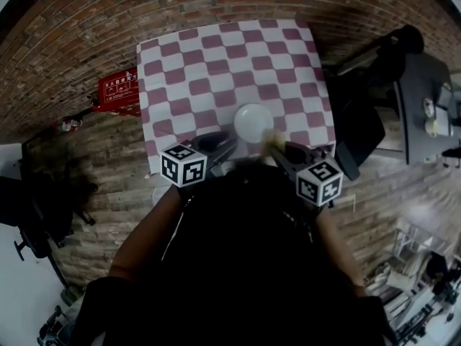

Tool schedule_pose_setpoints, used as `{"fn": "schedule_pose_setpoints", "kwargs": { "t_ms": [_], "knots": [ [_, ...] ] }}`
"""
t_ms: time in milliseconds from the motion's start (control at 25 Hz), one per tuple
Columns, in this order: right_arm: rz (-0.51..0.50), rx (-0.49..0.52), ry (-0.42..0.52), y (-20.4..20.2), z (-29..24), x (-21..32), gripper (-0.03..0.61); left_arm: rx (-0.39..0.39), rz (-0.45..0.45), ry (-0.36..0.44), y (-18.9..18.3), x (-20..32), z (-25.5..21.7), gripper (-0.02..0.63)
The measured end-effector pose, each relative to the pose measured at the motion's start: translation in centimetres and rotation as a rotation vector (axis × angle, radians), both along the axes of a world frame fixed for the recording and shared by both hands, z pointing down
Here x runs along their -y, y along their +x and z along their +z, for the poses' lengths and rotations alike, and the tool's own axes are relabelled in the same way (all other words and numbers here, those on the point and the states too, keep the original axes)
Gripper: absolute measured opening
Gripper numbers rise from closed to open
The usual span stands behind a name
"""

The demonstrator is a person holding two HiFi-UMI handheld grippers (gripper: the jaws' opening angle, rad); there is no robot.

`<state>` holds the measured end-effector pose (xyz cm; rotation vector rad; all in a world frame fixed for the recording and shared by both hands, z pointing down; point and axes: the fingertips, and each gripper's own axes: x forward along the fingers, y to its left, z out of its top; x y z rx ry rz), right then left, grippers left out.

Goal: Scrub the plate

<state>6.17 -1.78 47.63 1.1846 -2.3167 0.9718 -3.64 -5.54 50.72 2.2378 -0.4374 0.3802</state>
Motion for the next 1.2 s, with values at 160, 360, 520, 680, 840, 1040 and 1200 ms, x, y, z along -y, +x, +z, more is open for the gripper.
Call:
{"fn": "schedule_pose_setpoints", "kwargs": {
  "t_ms": [160, 360, 520, 680, 840, 1040, 1200],
  "knots": [
    [0.01, -0.01, -0.014, 0.5, 0.8, 1.1, 0.052, 0.008, -0.009, -0.032, 0.0, 1.1, 1.3, 0.173],
    [-0.006, -0.024, -0.039, 1.3, 2.3, 2.2, 0.052, 0.023, -0.021, -0.08, 0.5, 2.1, 3.1, 0.193],
    [-0.032, -0.046, -0.06, 2.1, 3.5, 3.6, 0.052, 0.032, -0.048, -0.136, 1.0, 3.0, 4.9, 0.202],
    [-0.068, -0.069, -0.073, 2.9, 4.9, 5.5, 0.052, 0.054, -0.081, -0.163, 1.5, 4.3, 6.7, 0.207],
    [-0.11, -0.082, -0.105, 3.7, 7.0, 6.8, 0.052, 0.078, -0.102, -0.199, 2.4, 4.9, 8.4, 0.21],
    [-0.181, -0.128, -0.168, 4.9, 10.3, 8.0, 0.052, 0.094, -0.129, -0.242, 3.3, 5.9, 10.3, 0.21],
    [-0.246, -0.153, -0.232, 5.0, 13.0, 8.0, 0.052, 0.116, -0.161, -0.29, 3.5, 6.4, 12.1, 0.21]
  ]
}}
